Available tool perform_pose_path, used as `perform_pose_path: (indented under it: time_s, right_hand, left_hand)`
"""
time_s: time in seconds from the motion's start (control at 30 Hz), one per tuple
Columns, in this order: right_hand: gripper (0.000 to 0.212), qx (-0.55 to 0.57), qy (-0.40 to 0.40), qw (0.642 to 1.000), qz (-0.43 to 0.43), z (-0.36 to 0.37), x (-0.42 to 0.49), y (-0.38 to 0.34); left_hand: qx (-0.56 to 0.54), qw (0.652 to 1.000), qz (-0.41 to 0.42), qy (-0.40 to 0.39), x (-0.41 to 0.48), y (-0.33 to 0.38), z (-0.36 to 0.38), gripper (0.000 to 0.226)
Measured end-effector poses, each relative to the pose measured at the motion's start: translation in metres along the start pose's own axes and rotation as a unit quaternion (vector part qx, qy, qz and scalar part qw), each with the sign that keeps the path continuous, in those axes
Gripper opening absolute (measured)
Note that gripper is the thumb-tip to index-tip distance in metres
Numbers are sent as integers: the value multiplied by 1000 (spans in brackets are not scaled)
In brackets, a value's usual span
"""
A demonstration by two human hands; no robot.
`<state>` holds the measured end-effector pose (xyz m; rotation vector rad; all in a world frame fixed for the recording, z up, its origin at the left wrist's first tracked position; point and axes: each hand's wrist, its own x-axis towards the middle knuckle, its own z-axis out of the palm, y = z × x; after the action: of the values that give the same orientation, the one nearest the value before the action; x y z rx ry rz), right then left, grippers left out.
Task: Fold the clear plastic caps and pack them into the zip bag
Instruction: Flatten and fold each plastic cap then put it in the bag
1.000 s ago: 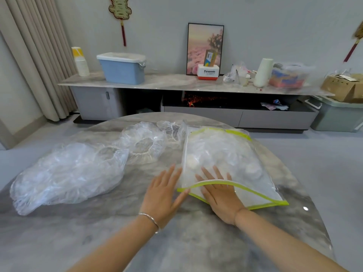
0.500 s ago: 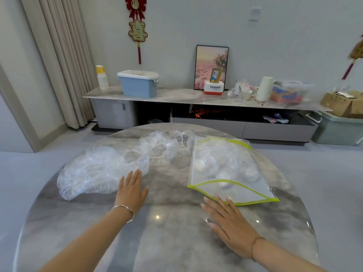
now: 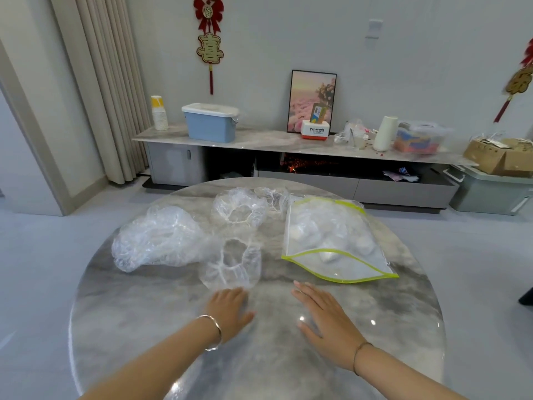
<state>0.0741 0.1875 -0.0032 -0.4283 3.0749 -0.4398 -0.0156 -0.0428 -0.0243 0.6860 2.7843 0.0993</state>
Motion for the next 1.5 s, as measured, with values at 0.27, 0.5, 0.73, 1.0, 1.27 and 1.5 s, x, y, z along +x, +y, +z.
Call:
perform_pose_path:
  time_s: [0.27,0.5,0.73,1.0,1.27,1.5]
  right_hand:
    - [90,-43,-104,993,-46,20,-13,-22]
    - [114,-103,-171,979,-38,23,-23,-18]
    - [90,-141,-145,973,-107,19,-38,-9]
    - [39,-53,-30,990,-125,31,-29,-14]
    - [25,386,68,898,200,24,-17,-22]
    - [13,244,83,930,261,27,-16,-14]
  left_hand:
    - [-54,978,187,79,-62,35,2,69]
    - [0,989,115,-91,-65,-6,15,146]
    - [28,985,166,-33,-72,-6,11,129]
    - [11,987,155,-30,-70,-8,9,74]
    - [-269,961,33,46,-57,-17,3,28]
    - [-231,969,-66,64,-52,-8,15,17]
